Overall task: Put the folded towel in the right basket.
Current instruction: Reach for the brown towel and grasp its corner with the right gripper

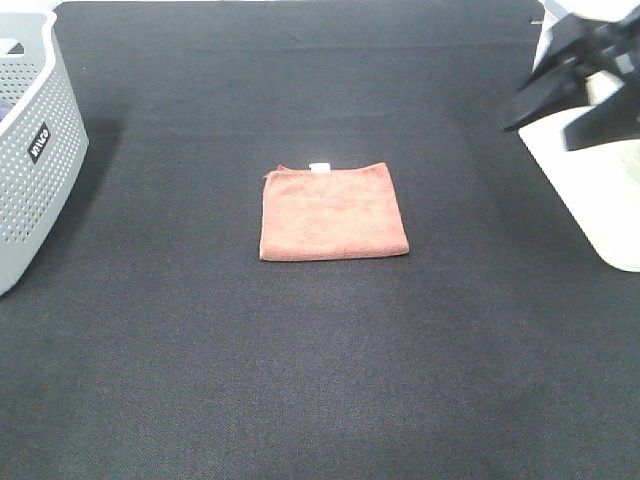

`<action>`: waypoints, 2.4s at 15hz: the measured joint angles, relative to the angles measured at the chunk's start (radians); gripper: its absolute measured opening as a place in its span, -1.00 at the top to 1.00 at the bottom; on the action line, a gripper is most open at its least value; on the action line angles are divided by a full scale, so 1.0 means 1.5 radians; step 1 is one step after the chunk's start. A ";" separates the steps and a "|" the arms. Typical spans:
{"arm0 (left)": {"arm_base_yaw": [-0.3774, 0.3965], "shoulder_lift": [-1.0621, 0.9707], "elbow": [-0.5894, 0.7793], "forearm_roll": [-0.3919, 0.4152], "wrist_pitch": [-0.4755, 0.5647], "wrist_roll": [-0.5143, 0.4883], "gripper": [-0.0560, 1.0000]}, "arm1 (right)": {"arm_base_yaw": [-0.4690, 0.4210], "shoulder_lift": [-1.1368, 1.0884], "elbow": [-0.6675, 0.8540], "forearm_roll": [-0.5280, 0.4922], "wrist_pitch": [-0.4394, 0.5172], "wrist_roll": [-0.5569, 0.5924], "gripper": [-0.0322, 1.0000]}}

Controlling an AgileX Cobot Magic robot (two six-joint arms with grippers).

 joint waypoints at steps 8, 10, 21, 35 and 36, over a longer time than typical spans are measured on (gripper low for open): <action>0.000 0.000 0.000 0.000 0.000 0.000 -0.77 | 0.079 0.205 -0.133 0.024 -0.009 -0.002 -0.47; 0.000 0.000 0.000 0.000 0.000 0.000 -0.77 | 0.079 0.273 -0.196 0.035 0.030 0.015 -0.47; 0.000 0.000 0.000 0.000 0.000 0.000 -0.77 | 0.079 0.583 -0.473 0.039 0.083 0.061 -0.47; 0.000 0.000 0.000 0.000 0.000 0.000 -0.77 | 0.100 0.648 -0.495 0.040 0.066 0.041 0.74; 0.000 0.000 0.000 0.000 0.000 0.000 -0.77 | 0.100 0.648 -0.500 0.039 0.067 0.041 0.90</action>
